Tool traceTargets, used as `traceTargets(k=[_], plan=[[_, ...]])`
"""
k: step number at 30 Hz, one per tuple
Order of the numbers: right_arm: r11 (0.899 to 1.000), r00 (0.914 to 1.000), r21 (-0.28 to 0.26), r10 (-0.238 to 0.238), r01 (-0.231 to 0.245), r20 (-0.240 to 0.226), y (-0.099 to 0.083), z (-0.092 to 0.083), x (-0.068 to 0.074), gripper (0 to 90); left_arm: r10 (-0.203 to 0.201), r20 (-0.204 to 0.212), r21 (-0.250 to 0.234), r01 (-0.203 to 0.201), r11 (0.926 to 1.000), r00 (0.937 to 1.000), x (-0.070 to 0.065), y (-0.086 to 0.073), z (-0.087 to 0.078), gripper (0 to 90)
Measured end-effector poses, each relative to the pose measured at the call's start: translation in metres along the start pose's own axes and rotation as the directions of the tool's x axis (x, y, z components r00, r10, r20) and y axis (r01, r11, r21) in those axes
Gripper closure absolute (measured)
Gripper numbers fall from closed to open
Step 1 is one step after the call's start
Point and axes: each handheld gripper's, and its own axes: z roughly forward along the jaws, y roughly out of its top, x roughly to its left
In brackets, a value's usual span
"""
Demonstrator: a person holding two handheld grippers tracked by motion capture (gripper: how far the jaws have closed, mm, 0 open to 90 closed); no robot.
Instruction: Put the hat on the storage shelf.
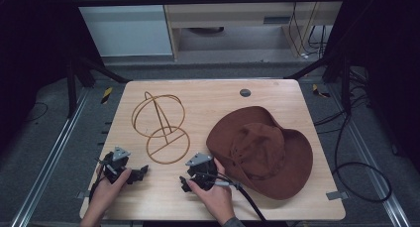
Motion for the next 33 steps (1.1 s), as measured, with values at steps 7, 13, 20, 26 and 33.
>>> traceTargets(k=[7,13,20,26,33], plan=[[1.000,1.0000,-0.002,-0.004,0.004,-0.005,0.000,0.000,0.000,11.9,0.000,-0.001,0.001,0.000,1.0000,1.0000,0.000,0.000,0.000,0.0],[1.000,0.9999,-0.001,-0.013,0.013,-0.012,0.000,-0.001,-0.002,12.5,-0.004,-0.001,-0.002,0.004,1.0000,1.0000,0.000,0.000,0.000,0.0],[0.996,0.9956,0.008,-0.094,0.094,-0.001,0.009,-0.031,0.002,20.4,-0.004,-0.001,-0.002,0.004,1.0000,1.0000,0.000,0.000,0.000,0.0],[0.992,0.9926,-0.028,-0.121,0.121,0.004,0.030,-0.081,-0.008,21.4,-0.003,-0.003,-0.003,0.003,1.0000,1.0000,-0.001,0.000,0.000,0.0],[0.995,0.9945,-0.008,-0.103,0.104,0.018,0.044,-0.130,-0.050,21.6,-0.007,-0.005,-0.004,0.007,1.0000,1.0000,-0.001,-0.001,0.000,0.0]])
